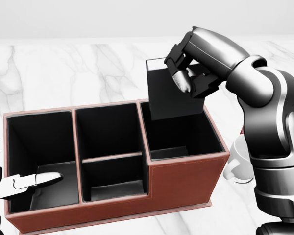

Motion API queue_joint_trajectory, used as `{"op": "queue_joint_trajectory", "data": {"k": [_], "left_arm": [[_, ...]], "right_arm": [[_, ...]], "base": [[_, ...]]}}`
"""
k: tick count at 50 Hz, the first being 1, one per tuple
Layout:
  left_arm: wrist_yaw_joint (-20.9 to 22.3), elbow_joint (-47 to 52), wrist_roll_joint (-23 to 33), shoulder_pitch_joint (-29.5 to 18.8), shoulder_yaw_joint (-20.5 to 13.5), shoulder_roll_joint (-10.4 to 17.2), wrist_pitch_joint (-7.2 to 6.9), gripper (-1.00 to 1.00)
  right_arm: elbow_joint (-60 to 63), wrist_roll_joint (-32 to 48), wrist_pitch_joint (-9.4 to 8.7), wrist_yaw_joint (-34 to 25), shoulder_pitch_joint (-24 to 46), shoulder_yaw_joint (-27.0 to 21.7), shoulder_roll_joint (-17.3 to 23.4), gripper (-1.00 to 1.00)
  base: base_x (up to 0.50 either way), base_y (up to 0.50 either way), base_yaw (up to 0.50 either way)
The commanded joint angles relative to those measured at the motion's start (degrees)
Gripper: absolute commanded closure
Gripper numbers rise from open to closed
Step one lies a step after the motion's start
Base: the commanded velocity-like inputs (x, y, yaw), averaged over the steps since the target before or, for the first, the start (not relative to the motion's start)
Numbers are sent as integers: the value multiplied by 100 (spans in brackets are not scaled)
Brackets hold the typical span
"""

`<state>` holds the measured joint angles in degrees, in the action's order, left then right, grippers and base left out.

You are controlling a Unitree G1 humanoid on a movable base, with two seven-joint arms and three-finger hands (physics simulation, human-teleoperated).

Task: Pick up the book and place it in the right compartment of the caddy.

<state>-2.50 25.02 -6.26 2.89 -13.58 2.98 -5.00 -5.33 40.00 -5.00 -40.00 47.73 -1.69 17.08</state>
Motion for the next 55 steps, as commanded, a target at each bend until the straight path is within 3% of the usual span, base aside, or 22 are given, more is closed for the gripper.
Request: {"op": "queue_joint_trajectory", "data": {"k": [1, 55], "left_arm": [[-25, -285, 46, -25, 68, -34, 0, -100], [-30, -326, 43, -36, 75, -29, 0, -100]], "right_arm": [[-388, 180, 0, 0, 85, -33, 2, 100], [-1262, -386, 0, 0, -348, -73, -86, 100]], "base": [[0, 0, 0], [0, 0, 0]]}}
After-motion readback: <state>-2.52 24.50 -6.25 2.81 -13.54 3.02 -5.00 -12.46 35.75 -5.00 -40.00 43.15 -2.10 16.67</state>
